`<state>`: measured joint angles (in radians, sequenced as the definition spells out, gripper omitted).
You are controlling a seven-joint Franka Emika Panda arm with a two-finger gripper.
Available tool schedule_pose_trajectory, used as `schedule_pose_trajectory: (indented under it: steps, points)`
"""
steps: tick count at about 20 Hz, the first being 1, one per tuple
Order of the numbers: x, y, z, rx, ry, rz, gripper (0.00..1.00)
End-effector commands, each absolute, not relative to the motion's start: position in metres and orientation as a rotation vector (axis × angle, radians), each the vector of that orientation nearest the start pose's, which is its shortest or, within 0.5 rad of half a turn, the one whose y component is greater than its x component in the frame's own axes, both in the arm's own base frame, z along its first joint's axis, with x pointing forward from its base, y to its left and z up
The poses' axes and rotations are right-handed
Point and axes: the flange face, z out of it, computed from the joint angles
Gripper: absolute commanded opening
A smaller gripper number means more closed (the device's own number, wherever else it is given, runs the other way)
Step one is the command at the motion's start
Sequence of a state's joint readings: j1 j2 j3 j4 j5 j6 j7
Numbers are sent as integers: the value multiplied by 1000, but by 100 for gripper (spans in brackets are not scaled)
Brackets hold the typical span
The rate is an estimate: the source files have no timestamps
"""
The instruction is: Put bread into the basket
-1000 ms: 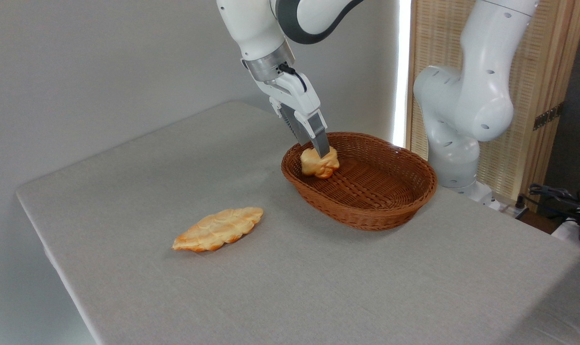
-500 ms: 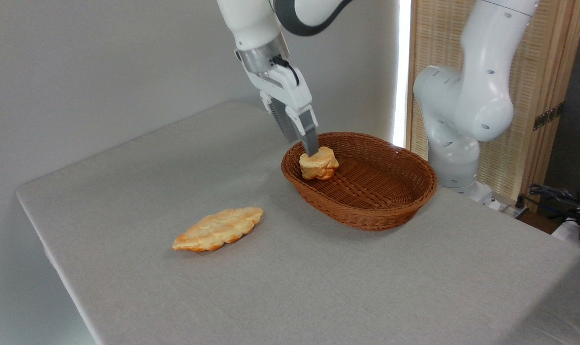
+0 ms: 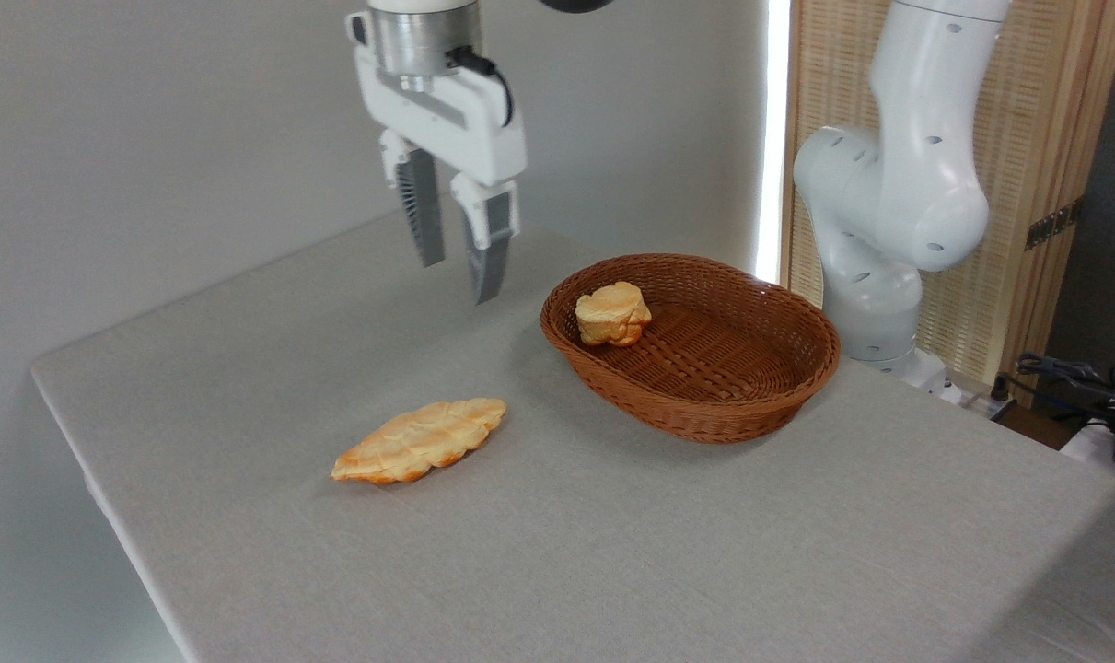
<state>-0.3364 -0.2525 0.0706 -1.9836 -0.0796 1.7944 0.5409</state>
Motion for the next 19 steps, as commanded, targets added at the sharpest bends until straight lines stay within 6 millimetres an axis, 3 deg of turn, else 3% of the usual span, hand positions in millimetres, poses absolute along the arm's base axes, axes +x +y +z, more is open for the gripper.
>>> schedule_pose_trajectory:
  steps: [1,6,19]
  points:
    - [522,-129,578,-2942,1220,-142,100]
    - [560,-131,576,-2938,1183,-156,100]
    - [564,-125,576,-2934,1191,-164,100]
